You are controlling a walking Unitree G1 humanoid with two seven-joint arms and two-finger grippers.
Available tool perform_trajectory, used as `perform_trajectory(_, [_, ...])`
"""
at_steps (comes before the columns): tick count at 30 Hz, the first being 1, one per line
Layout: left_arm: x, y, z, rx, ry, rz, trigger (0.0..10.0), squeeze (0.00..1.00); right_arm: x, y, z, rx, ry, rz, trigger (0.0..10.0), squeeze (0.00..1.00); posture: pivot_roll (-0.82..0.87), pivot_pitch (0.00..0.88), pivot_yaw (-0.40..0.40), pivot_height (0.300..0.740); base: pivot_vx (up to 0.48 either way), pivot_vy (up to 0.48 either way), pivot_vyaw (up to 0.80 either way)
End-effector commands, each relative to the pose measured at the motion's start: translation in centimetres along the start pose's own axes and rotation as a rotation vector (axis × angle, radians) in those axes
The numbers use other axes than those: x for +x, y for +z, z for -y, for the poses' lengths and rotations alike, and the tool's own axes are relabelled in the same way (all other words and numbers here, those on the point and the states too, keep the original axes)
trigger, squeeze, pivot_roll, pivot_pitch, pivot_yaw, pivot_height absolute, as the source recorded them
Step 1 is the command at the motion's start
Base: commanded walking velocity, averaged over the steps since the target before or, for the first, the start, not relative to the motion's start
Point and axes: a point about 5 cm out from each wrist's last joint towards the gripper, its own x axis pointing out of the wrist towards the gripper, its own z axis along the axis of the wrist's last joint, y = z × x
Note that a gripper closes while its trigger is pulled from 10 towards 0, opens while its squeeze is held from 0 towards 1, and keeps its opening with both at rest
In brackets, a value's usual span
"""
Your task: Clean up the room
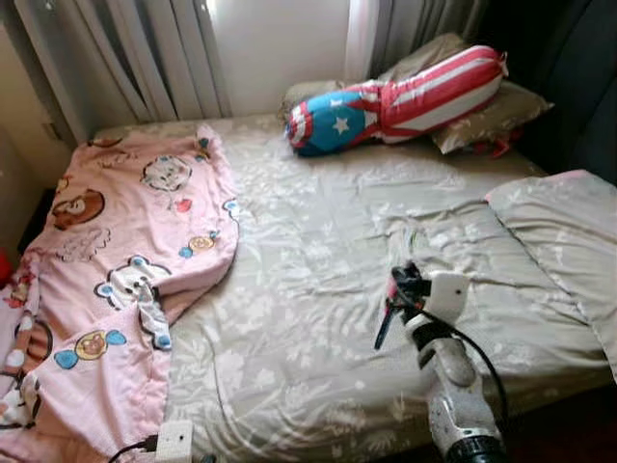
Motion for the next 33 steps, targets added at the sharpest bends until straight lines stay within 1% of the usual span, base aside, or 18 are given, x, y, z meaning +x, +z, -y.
perform_trajectory(1, [-0.12,-0.56,0.0,-0.005,0.007,-0.025,10.0,0.0,0.41,1.44,-0.14,-0.008,0.012,0.067,10.0,0.0,-0.11,0.0,0.004,0.74,0.0,-0.472,0.0])
perform_trajectory(27, [-0.24,-1.01,-0.25,-0.005,0.01,-0.043,10.0,0.0,0.27,1.46,-0.32,-0.026,0.029,0.068,10.0,0.0,-0.11,0.0,0.006,0.74,0.0,-0.472,0.0])
perform_trajectory(33, [-0.2,-0.86,-0.12,-0.009,0.01,-0.037,10.0,0.0,0.23,1.46,-0.23,-0.028,0.027,0.068,10.0,0.0,-0.11,0.0,0.005,0.74,0.0,-0.415,0.0])
